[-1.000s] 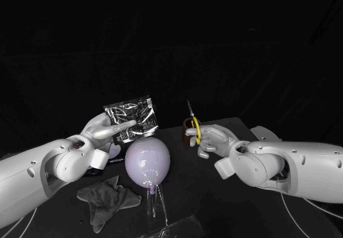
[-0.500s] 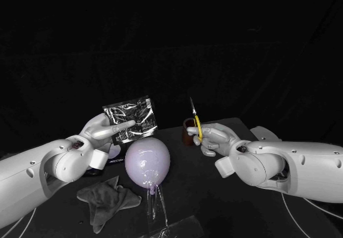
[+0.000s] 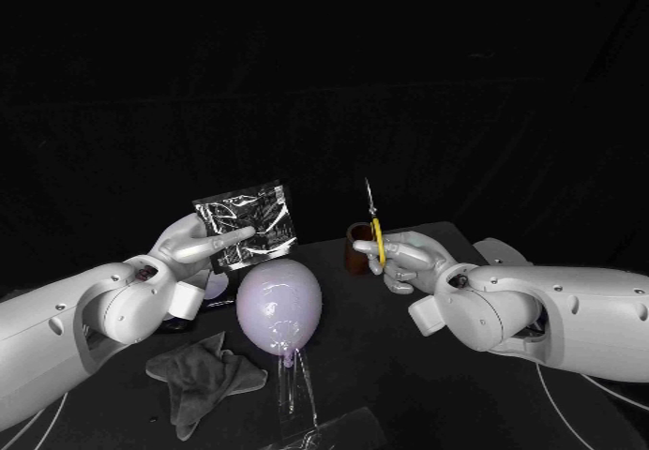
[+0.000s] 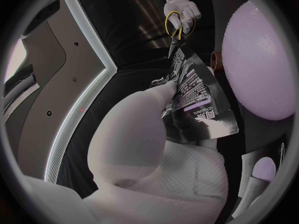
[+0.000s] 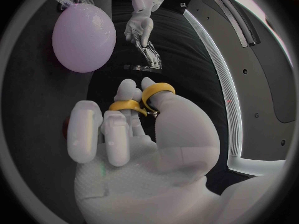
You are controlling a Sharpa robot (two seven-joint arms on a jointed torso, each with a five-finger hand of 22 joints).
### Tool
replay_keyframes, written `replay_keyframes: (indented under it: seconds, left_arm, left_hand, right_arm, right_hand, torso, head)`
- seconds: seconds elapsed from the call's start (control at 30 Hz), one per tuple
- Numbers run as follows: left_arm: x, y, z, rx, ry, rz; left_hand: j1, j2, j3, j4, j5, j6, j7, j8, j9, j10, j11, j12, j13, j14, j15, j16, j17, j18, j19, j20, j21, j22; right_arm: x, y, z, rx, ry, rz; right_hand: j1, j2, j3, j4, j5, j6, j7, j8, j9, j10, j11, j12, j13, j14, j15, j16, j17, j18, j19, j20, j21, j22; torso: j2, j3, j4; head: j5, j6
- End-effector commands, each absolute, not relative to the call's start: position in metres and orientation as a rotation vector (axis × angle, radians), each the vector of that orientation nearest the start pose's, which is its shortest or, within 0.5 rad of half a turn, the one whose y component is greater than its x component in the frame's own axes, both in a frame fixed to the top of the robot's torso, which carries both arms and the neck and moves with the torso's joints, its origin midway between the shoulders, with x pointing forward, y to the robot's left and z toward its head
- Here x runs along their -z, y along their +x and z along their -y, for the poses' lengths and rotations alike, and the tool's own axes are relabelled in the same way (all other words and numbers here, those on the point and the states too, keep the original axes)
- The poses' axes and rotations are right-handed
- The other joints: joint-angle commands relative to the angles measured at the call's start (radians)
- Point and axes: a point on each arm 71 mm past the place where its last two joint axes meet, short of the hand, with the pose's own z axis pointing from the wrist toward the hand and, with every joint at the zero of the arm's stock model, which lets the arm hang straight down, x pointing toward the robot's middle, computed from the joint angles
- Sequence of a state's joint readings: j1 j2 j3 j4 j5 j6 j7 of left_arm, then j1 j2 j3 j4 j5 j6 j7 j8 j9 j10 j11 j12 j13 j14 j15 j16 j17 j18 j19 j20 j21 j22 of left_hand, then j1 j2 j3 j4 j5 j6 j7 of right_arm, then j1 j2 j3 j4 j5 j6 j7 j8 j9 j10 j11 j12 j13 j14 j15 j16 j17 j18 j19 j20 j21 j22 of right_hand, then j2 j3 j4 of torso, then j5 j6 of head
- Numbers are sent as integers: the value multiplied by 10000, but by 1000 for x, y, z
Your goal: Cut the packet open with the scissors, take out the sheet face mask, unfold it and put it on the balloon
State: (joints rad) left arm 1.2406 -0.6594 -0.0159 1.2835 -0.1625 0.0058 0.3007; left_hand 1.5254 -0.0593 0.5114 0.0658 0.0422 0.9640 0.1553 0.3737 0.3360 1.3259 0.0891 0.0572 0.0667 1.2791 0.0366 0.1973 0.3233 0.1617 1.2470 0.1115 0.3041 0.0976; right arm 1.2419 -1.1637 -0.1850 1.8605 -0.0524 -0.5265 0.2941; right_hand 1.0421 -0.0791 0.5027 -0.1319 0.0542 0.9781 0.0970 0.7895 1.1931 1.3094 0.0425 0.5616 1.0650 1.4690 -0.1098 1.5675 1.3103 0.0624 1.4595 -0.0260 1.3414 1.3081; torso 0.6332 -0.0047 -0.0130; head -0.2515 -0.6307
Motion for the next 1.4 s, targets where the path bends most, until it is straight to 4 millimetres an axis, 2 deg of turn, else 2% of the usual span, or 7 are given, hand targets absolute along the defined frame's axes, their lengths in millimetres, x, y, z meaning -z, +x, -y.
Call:
replay_keyframes:
  seconds: [0.03, 0.4, 0.57, 0.8, 1.17, 1.33, 1.4]
  left_arm:
    - [165, 531, -164, 17157, -8578, -16354]
    - [165, 530, -161, 17359, -8748, -16405]
    - [165, 528, -158, 17536, -8821, -16513]
    - [164, 526, -154, 17817, -8822, -16684]
    - [164, 525, -150, 18047, -8807, -16781]
    - [164, 524, -150, 18077, -8806, -16802]
    - [164, 524, -150, 18079, -8808, -16804]
  left_hand:
    - [-17, 80, 8, -69, 56, 8, 59, 36, 1203, 41, -6, 54, 1, 4, -49, -53, 21, 175, 6, -17, 23, -13]
    - [-16, 79, 9, -75, 57, 5, 59, 36, 1211, 39, -5, 55, 1, 2, -49, -55, 26, 175, 6, -18, 23, -13]
    - [-16, 81, 11, -77, 57, 3, 60, 36, 1214, 37, -5, 55, 1, 1, -49, -56, 28, 175, 5, -18, 23, -14]
    - [-14, 82, 14, -79, 57, 2, 60, 35, 1216, 35, -4, 55, 1, 0, -49, -56, 29, 175, 5, -18, 23, -14]
    - [-18, 86, 18, -81, 57, -4, 63, 34, 1225, 30, -2, 55, 0, -4, -47, -59, 34, 174, 3, -17, 23, -15]
    - [-18, 86, 18, -81, 57, -4, 63, 34, 1225, 30, -2, 55, 0, -4, -47, -59, 34, 174, 3, -17, 23, -15]
    - [-21, 86, 19, -81, 57, -6, 64, 33, 1229, 29, -1, 55, 0, -5, -46, -60, 37, 173, 2, -16, 24, -15]
  right_arm:
    - [191, 405, 268, -12557, 11363, -15742]
    - [188, 400, 247, -14284, 10574, -16703]
    - [189, 399, 238, -14464, 10416, -16978]
    - [191, 397, 227, -14423, 9942, -18104]
    - [192, 397, 217, -13859, 9301, -18472]
    - [192, 398, 218, -13231, 9597, -18116]
    - [192, 398, 219, -13032, 9699, -18006]
  right_hand:
    - [-734, 502, -464, 844, -46, 5927, -1768, 7813, 3777, 2614, -1763, 10092, 5058, 1018, -590, 33, 2605, -322, 504, -223, 893, 2225]
    - [-1168, 2340, 521, 1630, -51, 4759, -1728, 6727, 3239, 2614, -1731, 10092, 5058, 1018, -578, 33, 2605, -118, 33, -230, -87, 1934]
    - [-1624, 2528, 815, 1739, -7, -1016, -899, -1717, -1412, 2614, -1137, 10092, 5058, 1018, -133, 33, 2605, -213, 178, 12, 215, 2021]
    - [-1325, 104, 379, 494, -76, -1382, -243, -3502, -2765, 2614, -529, 10092, 5058, 1018, 374, 33, 2605, -297, 320, 330, 513, 2109]
    - [-1314, -761, -852, 1000, -56, 451, -425, -4661, -4046, 1475, -658, 5096, 2626, 911, 271, -193, 2165, 7, -260, 590, -735, 1726]
    - [-165, -619, -700, 515, 842, 1708, -1094, -2590, -1965, 2300, -1272, 7601, 3769, 685, -110, -755, 1267, 381, -1013, 177, -2371, 1173]
    - [182, -521, -352, 249, 1317, 4798, -1370, 5918, 3129, 2252, -1611, 7351, 3652, 509, -340, -1324, 530, 562, -1554, 75, -3746, 595]
  torso:
    - [3, -5, 0]
    - [1, 4, -8]
    - [-5, 9, -17]
    - [12, 7, -7]
    - [-1, 3, -7]
    - [6, 6, -8]
    - [6, 7, -4]
  head:
    - [-2, -8]
    - [77, 44]
    - [146, 75]
    - [178, 85]
    - [184, 107]
    - [178, 117]
    - [164, 109]
